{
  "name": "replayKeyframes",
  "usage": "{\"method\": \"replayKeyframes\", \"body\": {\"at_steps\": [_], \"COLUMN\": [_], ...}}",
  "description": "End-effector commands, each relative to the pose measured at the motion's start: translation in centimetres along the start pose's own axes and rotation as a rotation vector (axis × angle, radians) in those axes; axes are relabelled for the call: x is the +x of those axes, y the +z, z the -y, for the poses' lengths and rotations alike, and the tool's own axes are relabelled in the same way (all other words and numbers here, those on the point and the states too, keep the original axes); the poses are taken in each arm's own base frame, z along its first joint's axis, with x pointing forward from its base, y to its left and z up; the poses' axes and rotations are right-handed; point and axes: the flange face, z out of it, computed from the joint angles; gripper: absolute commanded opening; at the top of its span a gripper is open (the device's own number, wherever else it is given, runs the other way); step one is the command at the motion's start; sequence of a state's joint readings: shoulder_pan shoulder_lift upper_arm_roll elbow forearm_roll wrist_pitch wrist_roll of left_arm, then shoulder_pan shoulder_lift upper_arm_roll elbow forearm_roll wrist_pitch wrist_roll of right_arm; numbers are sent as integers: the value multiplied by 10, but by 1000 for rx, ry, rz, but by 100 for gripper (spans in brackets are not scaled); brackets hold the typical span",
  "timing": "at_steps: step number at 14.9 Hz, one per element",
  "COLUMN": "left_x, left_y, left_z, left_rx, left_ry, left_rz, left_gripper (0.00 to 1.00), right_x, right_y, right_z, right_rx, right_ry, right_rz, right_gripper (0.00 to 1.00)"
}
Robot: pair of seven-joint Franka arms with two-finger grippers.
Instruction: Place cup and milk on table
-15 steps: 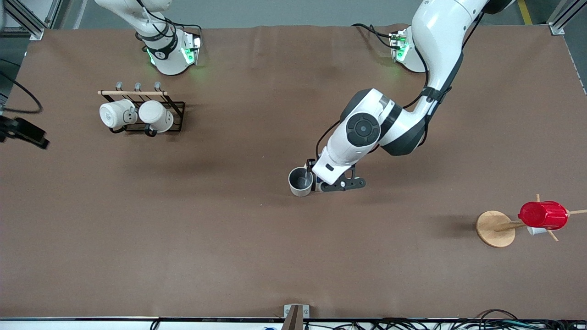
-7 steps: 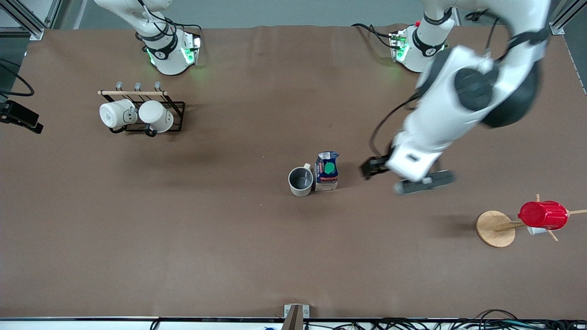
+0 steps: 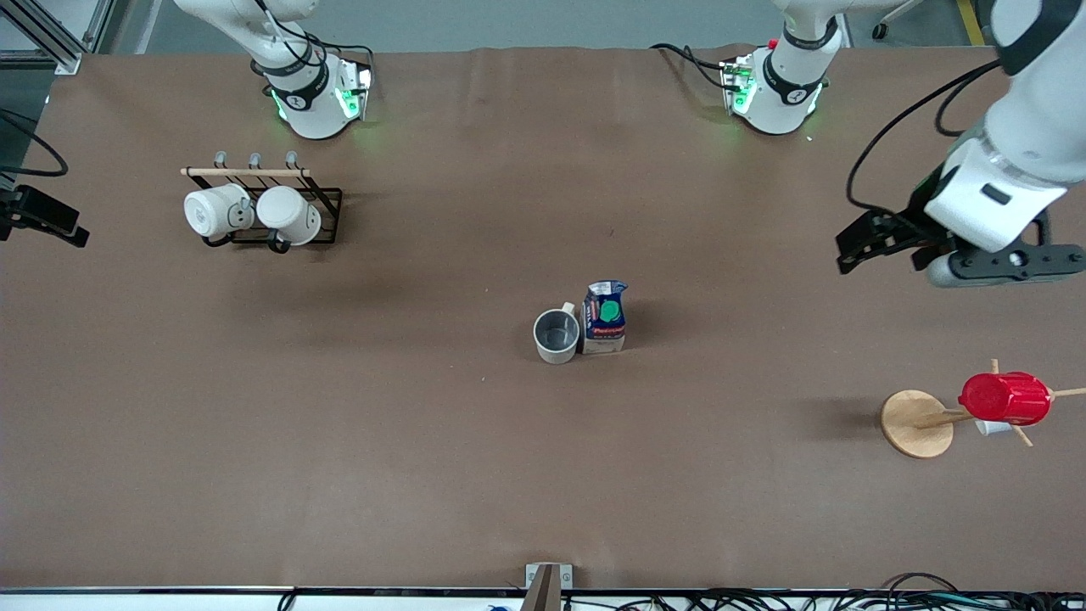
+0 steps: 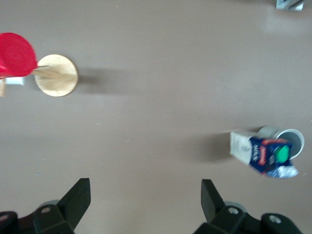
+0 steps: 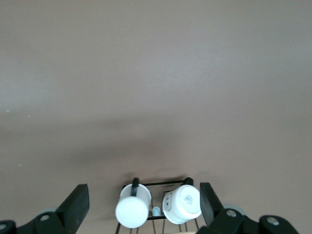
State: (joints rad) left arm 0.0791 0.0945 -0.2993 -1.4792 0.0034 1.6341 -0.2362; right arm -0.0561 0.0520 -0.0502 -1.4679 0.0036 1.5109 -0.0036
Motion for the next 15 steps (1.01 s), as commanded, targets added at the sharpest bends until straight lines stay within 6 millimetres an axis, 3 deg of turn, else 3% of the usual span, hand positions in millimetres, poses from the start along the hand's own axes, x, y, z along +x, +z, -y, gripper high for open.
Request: {"method": "replayKeyframes", "body": {"at_steps": [1,7,11,15], "left_x": [-31,-76,-75,-72], "left_y": [-9,-19,-29,-31], "left_z": [9,28,52,49], "left_rx": [38,60,62,59], "left_ry": [34,111,67,65], "left_rz": [14,35,39,51], "left_gripper": [100,100,100,100], "right_x": [-5,-8,-8,-8], "right_y": [-4,-3,-4,-4], "right_z": [-2,-1,-1,-2], "right_rx": [28,25,25,26], "right_ry": [5,0,0,1], "right_rz": [-3,23,24,24], "right_gripper": [100,100,100,100]}}
